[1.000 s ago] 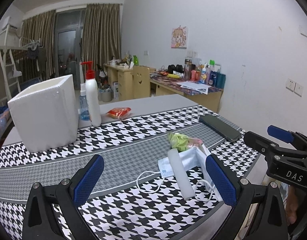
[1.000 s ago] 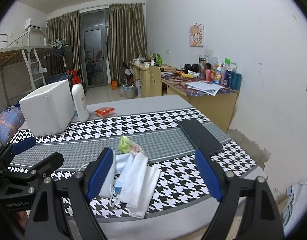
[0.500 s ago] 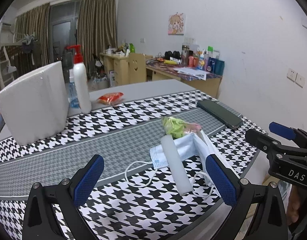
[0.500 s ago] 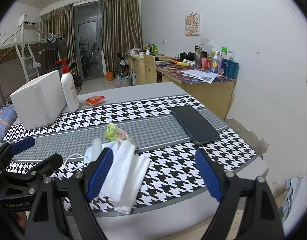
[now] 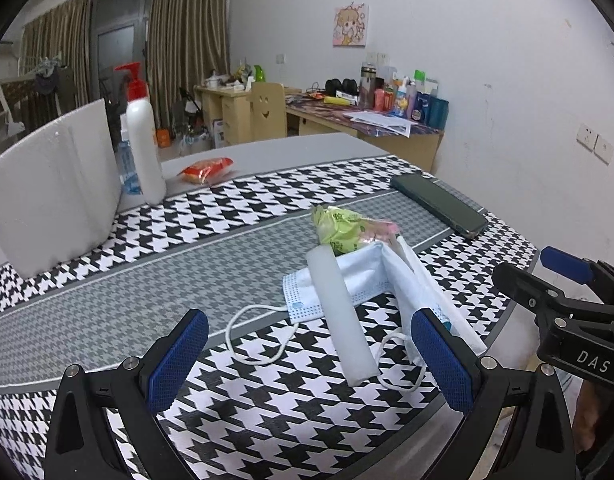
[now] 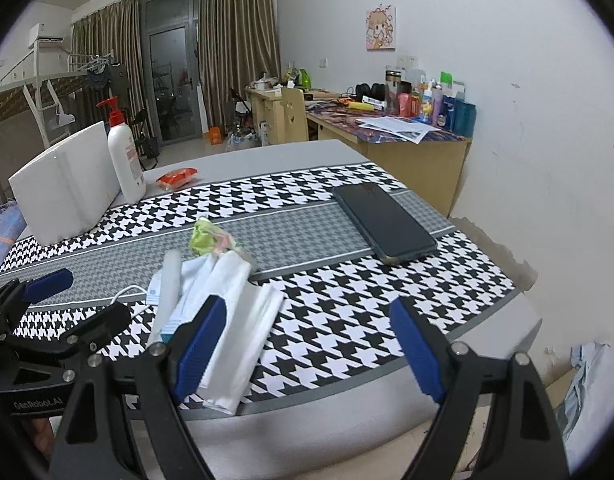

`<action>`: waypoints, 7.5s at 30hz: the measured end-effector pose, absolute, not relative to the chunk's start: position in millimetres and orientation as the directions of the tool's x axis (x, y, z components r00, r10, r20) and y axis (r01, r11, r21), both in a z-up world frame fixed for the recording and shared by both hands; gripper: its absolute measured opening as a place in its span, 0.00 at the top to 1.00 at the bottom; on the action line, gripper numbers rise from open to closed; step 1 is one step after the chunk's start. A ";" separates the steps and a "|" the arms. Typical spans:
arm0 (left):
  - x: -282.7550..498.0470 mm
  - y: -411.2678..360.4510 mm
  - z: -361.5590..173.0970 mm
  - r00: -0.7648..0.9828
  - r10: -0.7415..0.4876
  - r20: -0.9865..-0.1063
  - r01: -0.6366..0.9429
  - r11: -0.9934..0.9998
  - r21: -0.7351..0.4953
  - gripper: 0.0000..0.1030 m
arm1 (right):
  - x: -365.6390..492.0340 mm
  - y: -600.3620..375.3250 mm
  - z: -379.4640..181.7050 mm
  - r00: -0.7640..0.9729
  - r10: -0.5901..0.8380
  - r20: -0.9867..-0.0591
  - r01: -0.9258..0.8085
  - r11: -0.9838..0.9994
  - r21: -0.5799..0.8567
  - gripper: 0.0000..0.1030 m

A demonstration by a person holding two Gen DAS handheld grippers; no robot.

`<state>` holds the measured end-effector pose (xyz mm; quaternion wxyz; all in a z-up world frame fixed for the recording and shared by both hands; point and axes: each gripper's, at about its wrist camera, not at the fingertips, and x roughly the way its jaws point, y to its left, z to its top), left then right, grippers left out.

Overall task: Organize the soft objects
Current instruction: 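Move both open tools down over the white foam tube and white tissue, then close the left tool on the white foam tube, then close the right tool on the folded white tissue and lift it, then lift the foam tube with the left tool while the right tool carries the tissue toward the box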

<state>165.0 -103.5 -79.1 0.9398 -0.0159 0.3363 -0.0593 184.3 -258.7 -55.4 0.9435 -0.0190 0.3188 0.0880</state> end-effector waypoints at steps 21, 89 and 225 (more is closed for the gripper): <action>185.8 -121.6 -100.7 0.674 -0.193 -0.713 0.152 0.981 -0.122 0.47 | 194.3 -263.6 -73.2 0.750 0.152 -0.644 -0.169 0.985 0.036 0.15; 178.8 -119.6 -92.8 0.700 -0.206 -0.683 0.188 0.977 -0.101 0.81 | 197.8 -251.2 -61.3 0.677 0.314 -0.666 -0.314 0.941 0.124 0.94; 112.9 100.2 54.3 0.938 0.103 -0.332 -0.107 0.994 0.006 0.81 | 177.9 -38.3 55.0 0.669 0.628 -0.398 -0.665 0.745 0.058 0.94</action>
